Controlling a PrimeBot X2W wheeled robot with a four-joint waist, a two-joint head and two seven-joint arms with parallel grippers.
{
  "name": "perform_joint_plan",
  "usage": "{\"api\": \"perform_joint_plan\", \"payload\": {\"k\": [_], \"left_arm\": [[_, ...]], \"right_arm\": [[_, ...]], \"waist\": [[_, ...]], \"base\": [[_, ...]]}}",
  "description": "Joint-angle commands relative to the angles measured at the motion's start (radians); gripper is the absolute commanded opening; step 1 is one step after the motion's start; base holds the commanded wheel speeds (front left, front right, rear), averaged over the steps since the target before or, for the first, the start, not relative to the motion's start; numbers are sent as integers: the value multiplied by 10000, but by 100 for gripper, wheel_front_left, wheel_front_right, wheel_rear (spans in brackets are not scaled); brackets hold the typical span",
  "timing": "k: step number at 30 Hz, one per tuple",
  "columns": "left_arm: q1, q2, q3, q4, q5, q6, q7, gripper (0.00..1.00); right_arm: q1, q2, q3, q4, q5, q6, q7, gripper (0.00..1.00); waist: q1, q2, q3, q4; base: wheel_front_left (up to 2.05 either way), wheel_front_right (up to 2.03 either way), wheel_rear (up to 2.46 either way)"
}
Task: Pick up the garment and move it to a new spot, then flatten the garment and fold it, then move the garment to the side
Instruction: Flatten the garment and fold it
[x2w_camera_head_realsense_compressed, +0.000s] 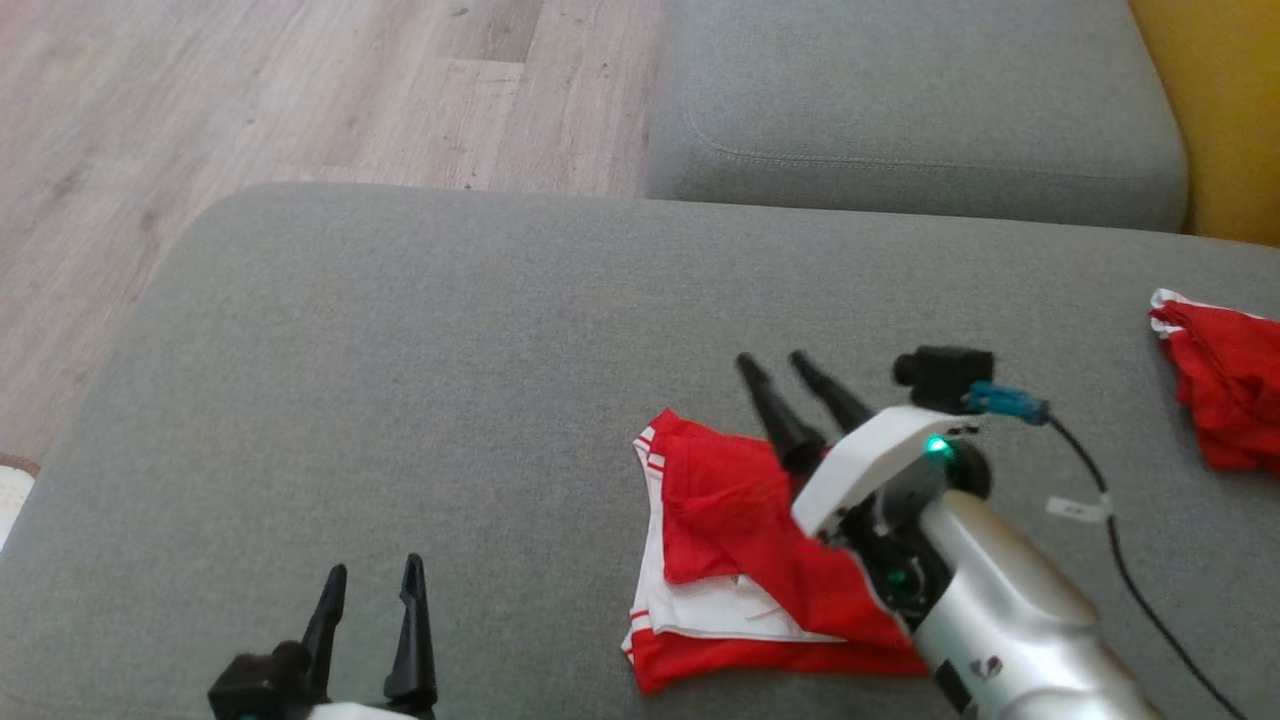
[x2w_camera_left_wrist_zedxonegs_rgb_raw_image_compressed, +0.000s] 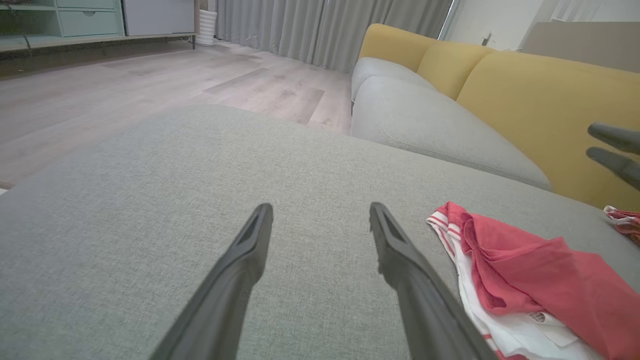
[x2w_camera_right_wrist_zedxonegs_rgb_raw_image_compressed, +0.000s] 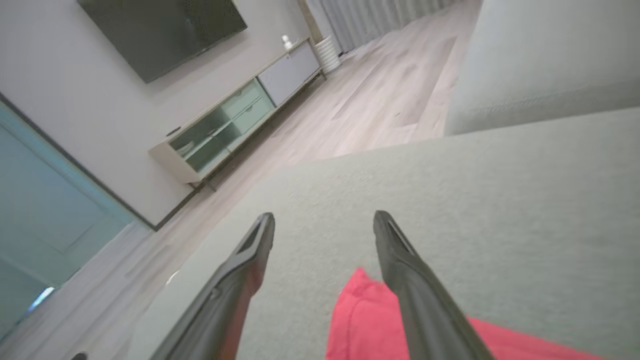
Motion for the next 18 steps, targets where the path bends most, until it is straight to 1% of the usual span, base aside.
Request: {"api": "perform_joint_plan", "payload": {"k": [1,5,8,18], "left_arm": [[-716,-4,266,-251,118,-14,-159,100],[-755,-71,179,-240,158,-7,-181,100],[-772,-88,137,-233,168,-13,-188,100],[-835,-116,54,-178,162,-32,-200,100]], "right_arm": [[-489,114,-228,-96,-465,65,-316,100],[-386,22,-1057,176,-1701,65,-782,100],[-67,-50,-1569,147,-2536,65,-910,100],[1434,-14,-2904,-744,-4667,65,-773,100]], "waist": [[0,0,-16,-71],[0,0,-27,-224],[0,0,-22,-327],[0,0,48,-495]], "base": [[0,0,0],[0,0,0],[0,0,0],[0,0,0]]}}
